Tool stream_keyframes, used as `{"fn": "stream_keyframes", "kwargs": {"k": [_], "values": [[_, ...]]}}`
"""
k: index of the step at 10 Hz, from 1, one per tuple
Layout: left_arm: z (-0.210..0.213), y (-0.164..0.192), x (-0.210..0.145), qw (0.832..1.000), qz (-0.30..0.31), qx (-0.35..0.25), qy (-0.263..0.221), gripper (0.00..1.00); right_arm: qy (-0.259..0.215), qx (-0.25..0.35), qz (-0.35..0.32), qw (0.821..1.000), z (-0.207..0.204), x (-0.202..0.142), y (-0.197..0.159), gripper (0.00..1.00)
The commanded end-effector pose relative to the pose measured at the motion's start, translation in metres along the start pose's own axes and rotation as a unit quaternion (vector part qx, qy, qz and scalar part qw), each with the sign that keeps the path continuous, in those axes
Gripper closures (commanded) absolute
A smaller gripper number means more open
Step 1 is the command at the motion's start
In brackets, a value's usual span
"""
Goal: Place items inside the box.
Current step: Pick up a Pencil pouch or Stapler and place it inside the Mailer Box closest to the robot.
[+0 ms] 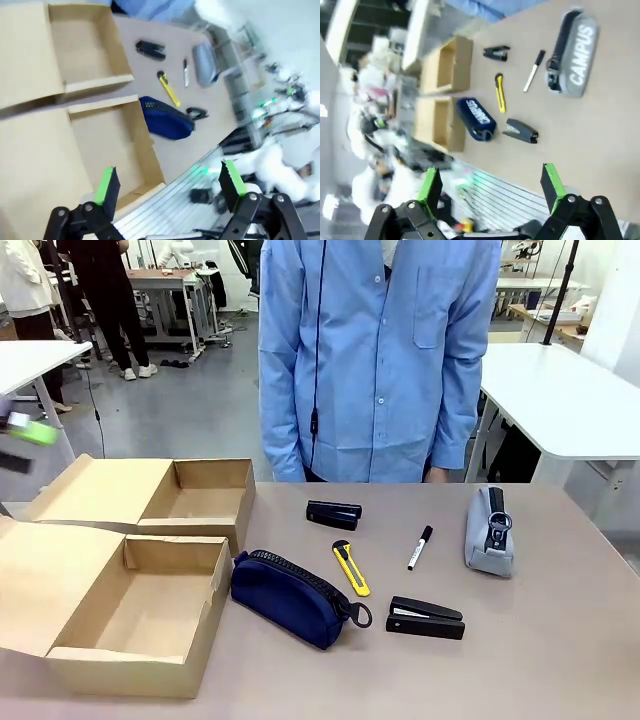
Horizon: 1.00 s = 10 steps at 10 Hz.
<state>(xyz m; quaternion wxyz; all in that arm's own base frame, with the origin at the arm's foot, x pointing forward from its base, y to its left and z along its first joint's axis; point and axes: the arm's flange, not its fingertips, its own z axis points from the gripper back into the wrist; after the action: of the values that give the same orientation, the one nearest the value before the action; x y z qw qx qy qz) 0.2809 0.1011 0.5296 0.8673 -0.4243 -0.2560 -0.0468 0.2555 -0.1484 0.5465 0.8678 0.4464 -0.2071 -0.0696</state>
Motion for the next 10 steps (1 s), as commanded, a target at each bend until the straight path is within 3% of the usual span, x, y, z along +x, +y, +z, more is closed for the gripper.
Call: {"fn": "stream_keyframes", "kwargs": {"k": [1,2,4,5,10], "values": [[0.042,0.071,-0.048,0.982,0.1,-0.086,-0.134,0.0,-0.071,0.034,-0.093,0.993,0.022,0.007,-0.054,0.0],[0.052,0.088,-0.078,0.965,0.131,-0.107,-0.202,0.0,-0.089,0.036,-0.138,0.986,0.031,0.004,-0.087,0.0],[0.048,0.102,-0.113,0.947,0.171,-0.085,-0.26,0.0,-0.135,0.035,-0.179,0.974,0.034,-0.01,-0.12,0.0],[0.106,0.108,-0.06,0.966,0.154,-0.089,-0.188,0.0,-0.092,0.027,-0.16,0.982,0.052,-0.014,-0.103,0.0],[0.106,0.108,-0.06,0.966,0.154,-0.089,-0.188,0.0,-0.092,0.027,-0.16,0.982,0.052,-0.014,-0.103,0.0]]}}
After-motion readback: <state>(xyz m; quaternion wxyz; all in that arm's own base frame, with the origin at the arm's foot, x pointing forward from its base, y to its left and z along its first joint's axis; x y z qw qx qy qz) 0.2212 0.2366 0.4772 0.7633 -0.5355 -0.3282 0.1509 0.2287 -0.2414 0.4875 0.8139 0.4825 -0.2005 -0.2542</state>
